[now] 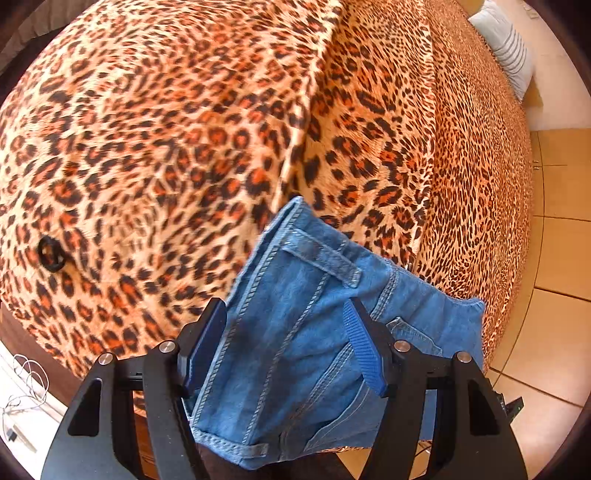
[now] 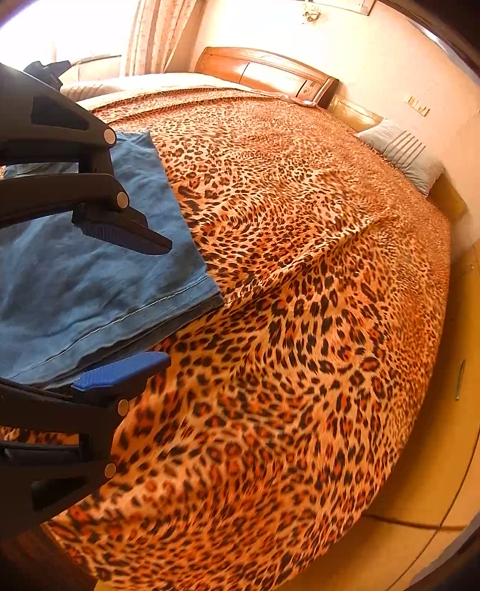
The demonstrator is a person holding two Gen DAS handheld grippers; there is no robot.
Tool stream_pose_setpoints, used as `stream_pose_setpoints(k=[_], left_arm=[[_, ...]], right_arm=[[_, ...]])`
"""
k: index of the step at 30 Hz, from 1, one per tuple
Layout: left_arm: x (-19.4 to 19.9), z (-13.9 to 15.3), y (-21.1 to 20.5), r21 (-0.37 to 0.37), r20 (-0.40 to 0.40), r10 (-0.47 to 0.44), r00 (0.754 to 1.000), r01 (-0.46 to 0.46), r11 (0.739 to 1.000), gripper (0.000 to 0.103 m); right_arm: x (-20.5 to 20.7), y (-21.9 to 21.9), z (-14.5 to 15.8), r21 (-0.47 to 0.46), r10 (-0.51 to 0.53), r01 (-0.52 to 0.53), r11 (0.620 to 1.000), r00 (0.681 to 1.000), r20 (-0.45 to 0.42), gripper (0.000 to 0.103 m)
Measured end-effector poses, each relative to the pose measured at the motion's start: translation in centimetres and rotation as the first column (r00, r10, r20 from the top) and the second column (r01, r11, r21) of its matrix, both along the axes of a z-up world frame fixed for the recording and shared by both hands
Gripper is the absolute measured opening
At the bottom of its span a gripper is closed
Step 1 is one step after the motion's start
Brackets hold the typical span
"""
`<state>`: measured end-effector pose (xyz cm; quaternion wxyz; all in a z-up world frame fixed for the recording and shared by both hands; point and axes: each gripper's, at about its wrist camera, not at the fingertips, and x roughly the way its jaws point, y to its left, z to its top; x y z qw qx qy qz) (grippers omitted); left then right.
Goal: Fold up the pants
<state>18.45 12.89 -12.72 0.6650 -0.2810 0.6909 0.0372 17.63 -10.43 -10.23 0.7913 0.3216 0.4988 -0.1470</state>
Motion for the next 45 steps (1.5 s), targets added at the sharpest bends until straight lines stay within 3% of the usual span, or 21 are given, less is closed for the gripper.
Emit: stream_pose_setpoints(k=[3, 4, 5, 6, 8, 10, 12, 16, 17, 19, 20, 24, 28, 34, 38, 40, 41, 42, 44, 45], left_arm=[[1.1, -0.5, -1.6, 0.044, -0.025, -0.034, 0.999, 0.035, 0.998, 0.062], [1.2, -0.2, -1.9, 0.053, -0.023, -0.038, 0.999, 0.039, 0.998, 0.058], [1.4, 0.2, -2.0, 0.047, -0.004, -0.032, 0.999, 0.032, 0.998, 0.045], [1.6, 0.5, -2.1, 0.043, 0.012, -0.014, 1.000, 0.014, 0.999, 0.037], [2.0, 0.4, -1.9, 0.085, 0.028, 0.000, 1.000, -0.002, 0.996, 0.031], [2.4, -0.9, -1.7, 0.157, -0.029, -0.038, 0.999, 0.042, 0.987, 0.025], [2.3, -0.4, -1.0, 0.118, -0.023, -0.005, 1.000, 0.007, 0.993, 0.025], [-0.2, 2.9, 2.7, 0.036, 0.010, 0.020, 1.000, -0.021, 0.999, 0.026], [-1.2, 3.6, 3.3, 0.033, 0.015, 0.009, 1.000, -0.010, 0.999, 0.032], [-3.8, 4.6, 4.1, 0.047, 0.024, -0.005, 1.000, 0.004, 0.999, 0.047], [-5.1, 4.8, 4.1, 0.047, 0.026, -0.011, 1.000, 0.010, 0.999, 0.054], [-10.4, 3.7, 3.5, -0.086, -0.013, 0.039, 0.999, -0.040, 0.995, 0.055], [-12.9, 2.6, 1.5, -0.235, -0.049, 0.142, 0.989, -0.150, 0.960, 0.055], [-12.3, 0.9, 0.4, -0.228, -0.073, 0.184, 0.980, -0.196, 0.954, 0.055], [-11.9, -0.2, -0.4, -0.179, -0.084, 0.165, 0.983, -0.178, 0.968, 0.055], [-11.6, -0.5, -1.1, -0.138, -0.089, 0.145, 0.985, -0.156, 0.978, 0.055], [-11.4, -0.4, -1.3, -0.114, -0.089, 0.133, 0.987, -0.142, 0.983, 0.054], [-11.2, -0.2, -1.5, -0.089, -0.085, 0.126, 0.988, -0.134, 0.987, 0.041], [-10.5, 1.4, -1.8, -0.107, -0.044, 0.110, 0.993, -0.114, 0.988, 0.022], [-10.3, 2.8, -1.9, -0.093, 0.009, 0.107, 0.994, -0.106, 0.990, 0.020]], right_arm=[[2.9, 1.2, -1.9, -0.046, 0.038, -0.041, 0.998, 0.997, -0.064, 0.056], [3.7, 1.7, -2.4, -0.081, 0.067, -0.074, 0.994, 0.994, -0.089, 0.049], [4.4, 2.4, -2.5, -0.127, 0.104, -0.120, 0.985, 0.987, -0.124, 0.037], [5.0, 2.8, -2.4, -0.179, 0.127, -0.155, 0.972, 0.979, -0.157, 0.016], [5.0, 2.8, -1.2, -0.185, 0.127, -0.145, 0.972, 0.986, -0.104, 0.016], [5.4, 1.8, -2.2, -0.193, 0.107, -0.132, 0.972, 0.985, -0.132, 0.016], [5.9, 1.8, -3.6, -0.209, 0.106, -0.148, 0.967, 0.974, -0.200, 0.018], [5.4, 2.6, -2.2, -0.225, 0.104, -0.139, 0.964, 0.981, -0.161, 0.031], [4.8, 2.5, -1.5, -0.213, 0.103, -0.131, 0.968, 0.985, -0.136, 0.035], [2.8, 2.5, -0.1, -0.169, 0.090, -0.104, 0.980, 0.992, -0.092, 0.051], [1.2, 2.3, 0.6, -0.154, 0.080, -0.091, 0.984, 0.994, -0.077, 0.053], [-3.7, 2.2, 1.1, -0.083, 0.036, -0.042, 0.996, 0.997, -0.070, 0.054], [-7.9, 2.0, 0.1, -0.005, -0.022, 0.021, 1.000, 0.990, -0.140, 0.054], [-13.6, 1.3, -0.9, 0.094, -0.141, 0.159, 0.983, 0.974, -0.178, 0.059], [-14.4, 1.2, -2.3, 0.203, -0.205, 0.226, 0.953, 0.971, -0.118, 0.059], [-14.0, 1.5, -3.1, 0.212, -0.194, 0.214, 0.954, 0.975, -0.108, 0.056], [-13.6, 1.7, -3.7, 0.206, -0.186, 0.209, 0.956, 0.974, -0.126, 0.039], [-13.4, 1.9, -4.0, 0.202, -0.183, 0.209, 0.957, 0.973, -0.138, 0.017], [-13.1, 1.9, -3.7, 0.214, -0.173, 0.191, 0.958, 0.980, -0.102, 0.017], [-12.8, 2.0, -2.6, 0.209, -0.163, 0.172, 0.963, 0.985, -0.058, 0.016]])
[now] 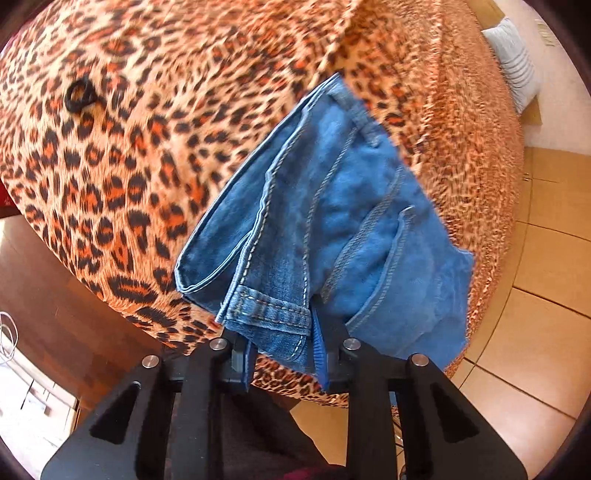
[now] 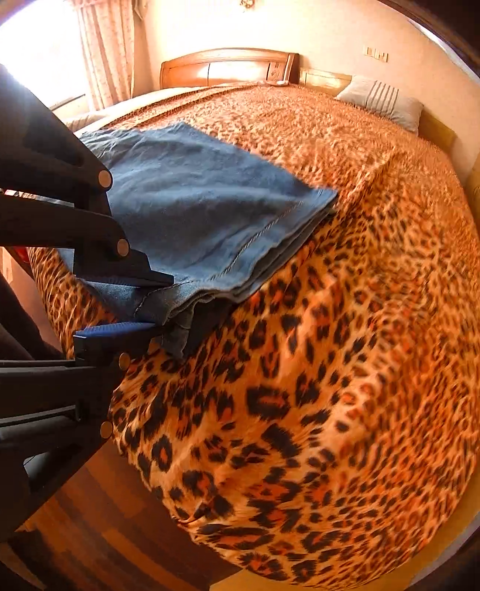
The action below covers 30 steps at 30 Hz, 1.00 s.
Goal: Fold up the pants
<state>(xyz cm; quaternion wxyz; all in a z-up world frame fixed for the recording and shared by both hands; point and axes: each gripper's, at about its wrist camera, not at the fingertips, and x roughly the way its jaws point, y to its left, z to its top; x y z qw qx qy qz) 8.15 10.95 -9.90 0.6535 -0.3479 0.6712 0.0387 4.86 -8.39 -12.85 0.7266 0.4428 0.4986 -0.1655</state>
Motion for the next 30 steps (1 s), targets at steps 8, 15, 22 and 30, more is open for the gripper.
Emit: stream_pose_setpoints(k=[8, 15, 22, 30], left_arm=[[-0.4, -3.3, 0.7, 0.039, -0.056, -0.026, 0.998, 0.028, 0.999, 0.016], [-1.0, -4.3, -0.6, 0.131, -0.035, -0.111, 0.993, 0.115, 0.985, 0.019], [-1.7, -0.7, -0.6, 0.178, -0.016, -0.229, 0.973, 0.228, 0.957, 0.039], [-0.5, 3.4, -0.2, 0.430, 0.006, -0.326, 0.945, 0.292, 0.855, 0.055]], right_arm=[[0.0, -0.2, -0.4, -0.113, 0.075, -0.081, 0.990, 0.995, -0.060, 0.014], [-0.9, 0.3, -0.6, -0.171, 0.107, -0.123, 0.978, 0.989, -0.101, 0.014], [-1.4, 0.3, -0.6, -0.134, 0.054, -0.066, 0.989, 0.994, -0.092, 0.028], [-5.6, -2.0, 1.6, -0.062, -0.091, 0.092, 0.994, 0.996, 0.023, 0.054]])
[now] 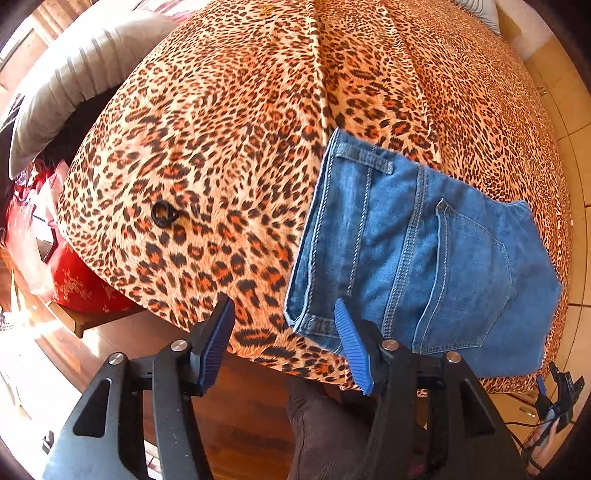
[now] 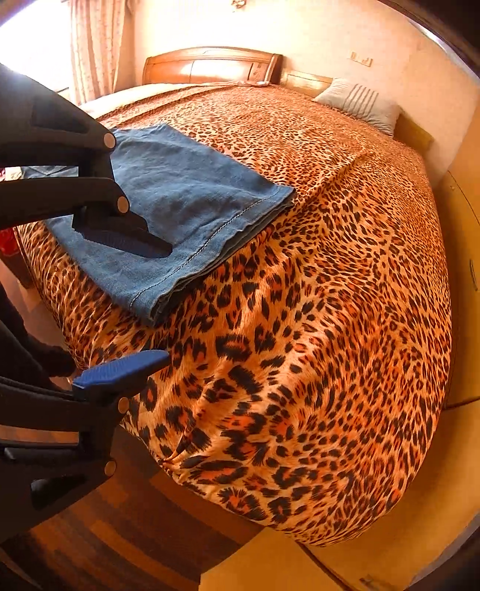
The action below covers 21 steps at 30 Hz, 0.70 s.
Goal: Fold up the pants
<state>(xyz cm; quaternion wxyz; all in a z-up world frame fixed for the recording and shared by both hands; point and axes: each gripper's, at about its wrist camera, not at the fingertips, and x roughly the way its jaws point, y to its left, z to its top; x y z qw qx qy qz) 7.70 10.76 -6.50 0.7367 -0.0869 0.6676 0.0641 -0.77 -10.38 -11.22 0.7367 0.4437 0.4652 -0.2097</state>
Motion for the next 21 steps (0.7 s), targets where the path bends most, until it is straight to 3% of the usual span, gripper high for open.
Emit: stream_pose_setpoints(k=[4, 7, 9, 12, 15, 17, 19, 21], left_arm=[[2.3, 0.1, -3.6, -0.044, -0.010, -0.069, 0.998, 0.068, 0.997, 0.055], [4.2, 0.1, -8.7, -0.071, -0.029, -0.181, 0.983, 0.179, 0.981, 0.055], [5.5, 0.2, -13.1, -0.071, -0.032, -0.276, 0.961, 0.273, 0.959, 0.055], [7.0, 0.7, -20.0, -0.082, -0.038, -0.419, 0.907, 0.415, 0.906, 0.055], [8.4, 1.3, -27.5, -0.103, -0.038, -0.554, 0.832, 0.548, 0.830, 0.055], [9.3, 1.8, -32.9, -0.099, -0.039, -0.641, 0.766, 0.636, 0.765, 0.055], [9.9, 2.2, -38.5, -0.092, -0.041, -0.728, 0.684, 0.723, 0.685, 0.055], [10.2, 2.3, -44.1, -0.086, -0.047, -0.810, 0.585, 0.805, 0.587, 0.060]], right_arm=[[-1.6, -0.2, -1.2, 0.070, -0.062, 0.059, 0.996, 0.997, 0.043, 0.054], [-2.1, 0.1, -2.6, 0.129, -0.079, 0.069, 0.989, 0.994, 0.073, 0.054], [-2.0, 0.7, -3.4, 0.150, -0.080, 0.066, 0.986, 0.992, 0.094, 0.054], [-1.7, 1.2, -4.7, 0.186, -0.101, 0.074, 0.980, 0.986, 0.136, 0.055], [-0.6, 2.0, -5.4, 0.207, -0.103, 0.062, 0.976, 0.975, 0.195, 0.057], [0.3, 2.6, -5.6, 0.221, -0.079, 0.026, 0.975, 0.969, 0.234, 0.057], [1.1, 3.1, -5.8, 0.229, -0.061, -0.007, 0.974, 0.955, 0.291, 0.057], [1.3, 3.1, -6.3, 0.252, -0.065, -0.023, 0.967, 0.939, 0.336, 0.058]])
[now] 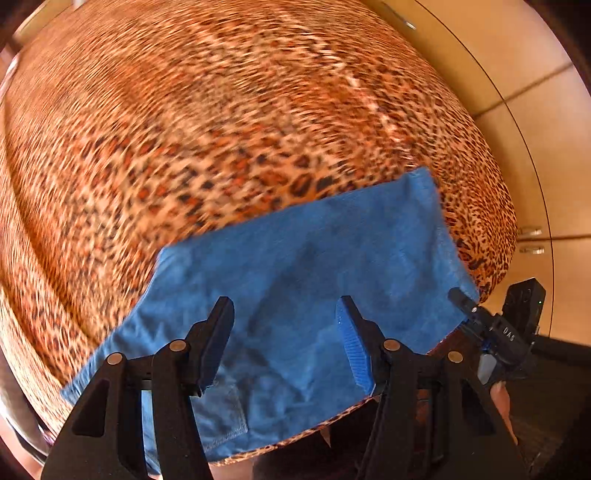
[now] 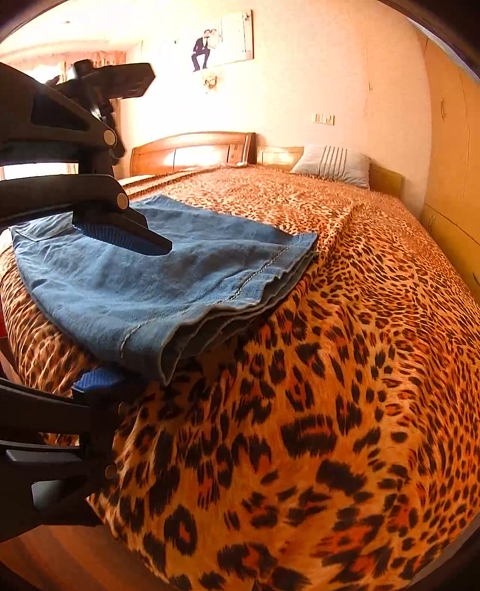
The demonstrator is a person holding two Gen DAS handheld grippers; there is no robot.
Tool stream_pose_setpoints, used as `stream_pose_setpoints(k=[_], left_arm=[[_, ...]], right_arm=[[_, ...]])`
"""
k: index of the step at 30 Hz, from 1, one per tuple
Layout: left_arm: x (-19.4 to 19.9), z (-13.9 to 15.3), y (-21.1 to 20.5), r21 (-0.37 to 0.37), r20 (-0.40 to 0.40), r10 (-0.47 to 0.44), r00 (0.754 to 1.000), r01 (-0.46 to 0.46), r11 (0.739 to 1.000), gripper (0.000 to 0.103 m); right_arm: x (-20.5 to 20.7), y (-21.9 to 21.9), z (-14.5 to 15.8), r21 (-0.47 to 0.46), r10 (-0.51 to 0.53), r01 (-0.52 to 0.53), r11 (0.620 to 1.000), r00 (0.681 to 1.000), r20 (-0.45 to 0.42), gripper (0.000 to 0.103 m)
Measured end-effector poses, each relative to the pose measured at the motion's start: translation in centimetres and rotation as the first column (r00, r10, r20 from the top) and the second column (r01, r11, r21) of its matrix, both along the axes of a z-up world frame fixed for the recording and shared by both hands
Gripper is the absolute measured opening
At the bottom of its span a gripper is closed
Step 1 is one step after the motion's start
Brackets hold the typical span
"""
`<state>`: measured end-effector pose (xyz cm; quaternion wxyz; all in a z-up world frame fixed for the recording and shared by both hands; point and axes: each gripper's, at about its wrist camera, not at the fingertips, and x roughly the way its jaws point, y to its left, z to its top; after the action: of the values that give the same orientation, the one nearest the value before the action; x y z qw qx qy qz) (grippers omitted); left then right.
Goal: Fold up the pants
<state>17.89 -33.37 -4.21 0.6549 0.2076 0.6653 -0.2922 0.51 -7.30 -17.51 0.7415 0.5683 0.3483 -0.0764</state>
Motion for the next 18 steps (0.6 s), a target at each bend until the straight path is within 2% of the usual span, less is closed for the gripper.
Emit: stream_pose_setpoints(k=[2, 3, 7, 8, 10, 13, 17, 18], left_arm=[[0.2, -0.6, -5.5, 0.008, -0.022, -0.130, 0.991, 0.131, 0.991, 0.067], [0.1, -0.9, -8.0, 0.016, -0.035, -0.185, 0.982, 0.186, 0.983, 0.067], [0.4, -3.7, -16.6, 0.040, -0.134, -0.351, 0.927, 0.359, 0.933, 0.068], [0.6, -4.6, -18.2, 0.052, -0.157, -0.364, 0.918, 0.376, 0.925, 0.068], [1.5, -6.6, -20.1, 0.052, -0.216, -0.352, 0.911, 0.371, 0.927, 0.068], [2.2, -9.2, -21.9, 0.049, -0.314, -0.355, 0.881, 0.388, 0.920, 0.068], [1.4, -11.5, -23.2, 0.063, -0.356, -0.414, 0.838, 0.464, 0.884, 0.069], [1.0, -11.9, -23.3, 0.064, -0.365, -0.430, 0.826, 0.483, 0.873, 0.076]], right_arm=[[-0.3, -0.1, -0.7, 0.033, -0.017, 0.016, 0.999, 0.999, 0.046, 0.056], [-0.9, -0.2, -0.8, 0.043, -0.022, 0.018, 0.999, 0.997, 0.074, 0.056], [-1.5, -0.3, -1.0, 0.043, -0.014, 0.009, 0.999, 0.993, 0.119, 0.056], [-1.8, -0.3, -0.8, 0.039, -0.017, 0.013, 0.999, 0.992, 0.123, 0.056], [-1.2, -0.3, -1.0, 0.031, -0.028, 0.025, 0.999, 0.992, 0.126, 0.056], [-1.0, -0.3, -1.1, 0.034, -0.060, 0.056, 0.998, 0.990, 0.129, 0.056], [-2.2, -0.6, -1.3, 0.056, -0.107, 0.100, 0.993, 0.982, 0.155, 0.056], [-2.4, -0.7, -1.4, 0.062, -0.118, 0.109, 0.992, 0.980, 0.159, 0.056]])
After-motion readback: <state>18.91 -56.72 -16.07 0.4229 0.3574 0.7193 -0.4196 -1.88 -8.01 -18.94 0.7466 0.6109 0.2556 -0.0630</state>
